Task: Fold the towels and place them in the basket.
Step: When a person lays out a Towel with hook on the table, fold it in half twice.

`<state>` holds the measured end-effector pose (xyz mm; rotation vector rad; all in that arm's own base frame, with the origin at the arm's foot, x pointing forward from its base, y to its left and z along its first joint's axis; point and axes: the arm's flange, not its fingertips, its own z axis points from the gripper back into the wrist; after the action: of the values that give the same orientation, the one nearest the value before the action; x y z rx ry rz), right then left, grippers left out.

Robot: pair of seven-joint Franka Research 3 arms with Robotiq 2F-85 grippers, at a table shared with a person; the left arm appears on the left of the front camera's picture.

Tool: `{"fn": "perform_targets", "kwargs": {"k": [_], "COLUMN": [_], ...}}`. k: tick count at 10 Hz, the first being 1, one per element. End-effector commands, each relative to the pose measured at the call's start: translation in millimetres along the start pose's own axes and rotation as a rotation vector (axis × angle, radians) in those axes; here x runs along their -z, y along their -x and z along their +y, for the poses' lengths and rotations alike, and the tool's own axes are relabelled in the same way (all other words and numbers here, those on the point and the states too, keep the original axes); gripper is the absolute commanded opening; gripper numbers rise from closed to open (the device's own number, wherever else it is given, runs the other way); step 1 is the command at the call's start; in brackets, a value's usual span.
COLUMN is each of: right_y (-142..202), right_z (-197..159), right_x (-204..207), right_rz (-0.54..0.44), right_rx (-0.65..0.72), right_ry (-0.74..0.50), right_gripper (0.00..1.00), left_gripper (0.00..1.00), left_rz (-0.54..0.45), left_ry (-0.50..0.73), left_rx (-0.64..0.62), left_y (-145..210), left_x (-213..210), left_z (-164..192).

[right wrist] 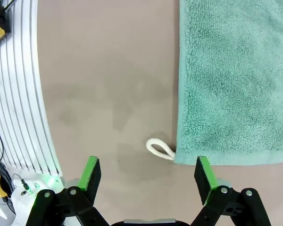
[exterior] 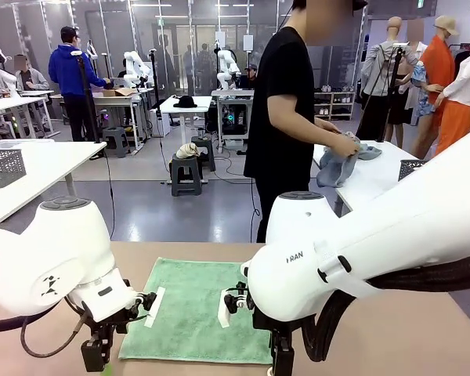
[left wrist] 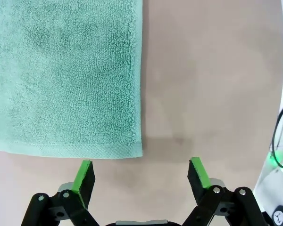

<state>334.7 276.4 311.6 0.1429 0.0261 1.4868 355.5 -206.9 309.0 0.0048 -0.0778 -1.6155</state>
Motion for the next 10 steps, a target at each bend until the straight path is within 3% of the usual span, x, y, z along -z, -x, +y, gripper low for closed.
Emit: {"fn": "perform_targets", "kwargs": {"k": [1, 10], "right_y": [0, 5], "right_z": [-1, -22], "right_x": [-1, 15], "right_rz": [-0.002, 0.018], "right_rx": [0.001, 0.03], "right_ry": [0.002, 0.03], "right_gripper": [1.0, 1.0], "left_gripper": [1.0, 1.0], "left_rz": [0.0, -0.012], "left_ry": [0.0, 0.034], "left_rx": [0.0, -0.035], "left_y": [0, -6], "left_x": [0, 18], "left_z": [0, 18]}}
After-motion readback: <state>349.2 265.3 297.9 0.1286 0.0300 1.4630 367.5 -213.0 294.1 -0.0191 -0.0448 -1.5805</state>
